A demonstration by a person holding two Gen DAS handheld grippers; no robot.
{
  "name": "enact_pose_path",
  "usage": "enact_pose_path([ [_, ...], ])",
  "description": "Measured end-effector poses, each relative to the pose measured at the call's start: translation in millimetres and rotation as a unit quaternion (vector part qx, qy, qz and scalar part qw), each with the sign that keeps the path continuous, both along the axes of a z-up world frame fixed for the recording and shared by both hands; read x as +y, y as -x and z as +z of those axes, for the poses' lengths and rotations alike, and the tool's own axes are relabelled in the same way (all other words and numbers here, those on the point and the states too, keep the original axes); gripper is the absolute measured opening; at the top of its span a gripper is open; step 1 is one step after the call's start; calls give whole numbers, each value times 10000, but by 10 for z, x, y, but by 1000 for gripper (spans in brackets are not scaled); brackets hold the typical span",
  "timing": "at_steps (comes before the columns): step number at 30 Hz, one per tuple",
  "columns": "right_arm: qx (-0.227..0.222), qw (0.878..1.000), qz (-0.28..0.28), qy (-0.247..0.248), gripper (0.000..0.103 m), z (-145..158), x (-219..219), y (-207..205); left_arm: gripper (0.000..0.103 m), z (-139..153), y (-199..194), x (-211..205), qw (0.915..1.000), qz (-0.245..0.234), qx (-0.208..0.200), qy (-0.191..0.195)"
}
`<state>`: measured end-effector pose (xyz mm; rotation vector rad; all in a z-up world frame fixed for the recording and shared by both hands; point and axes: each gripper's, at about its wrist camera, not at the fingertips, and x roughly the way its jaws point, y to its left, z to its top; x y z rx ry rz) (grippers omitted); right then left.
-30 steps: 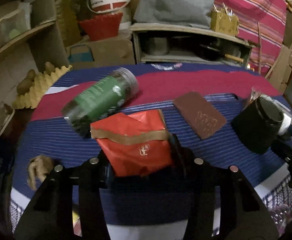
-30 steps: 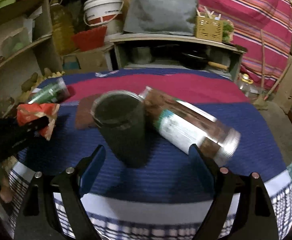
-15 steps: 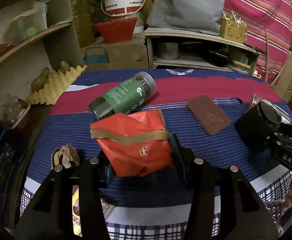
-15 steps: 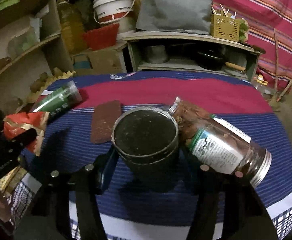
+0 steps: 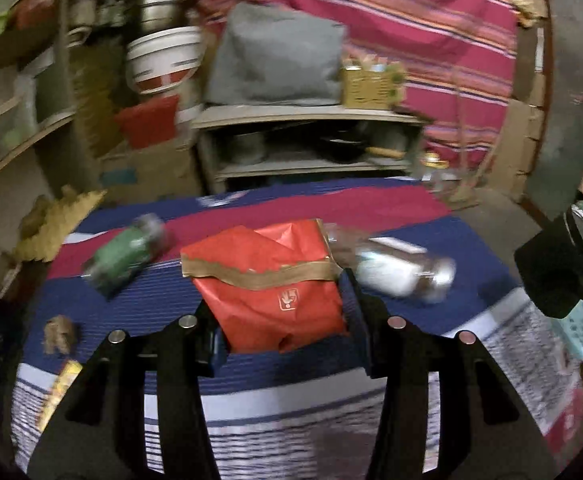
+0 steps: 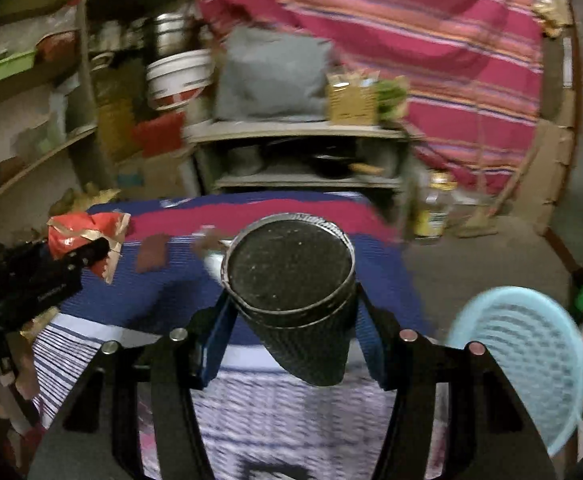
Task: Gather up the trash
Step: 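Carry the red packet and black cup over the blue basket and release both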
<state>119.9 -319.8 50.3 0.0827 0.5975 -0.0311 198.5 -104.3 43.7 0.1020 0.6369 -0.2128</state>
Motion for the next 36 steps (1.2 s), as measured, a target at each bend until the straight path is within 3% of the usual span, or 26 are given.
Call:
enact_pose_path([
  [10, -51, 9925, -1220, 3, 57, -16, -1379, 807, 47, 8, 383, -1379, 9945, -1041, -7, 93],
  [20, 150, 9827, -1842, -142, 57, -351, -2179, 1043, 47, -226, 737, -2699, 9793, -2018, 63, 146],
  [30, 287, 9751, -2173, -334, 57, -619, -2616, 1135, 49, -565, 595, -3248, 9702, -2382, 399, 196],
  [36, 247, 9730, -2229, -544, 57, -714, -2670, 1102, 60, -635, 640, -3275, 9689, -2450, 322, -88],
])
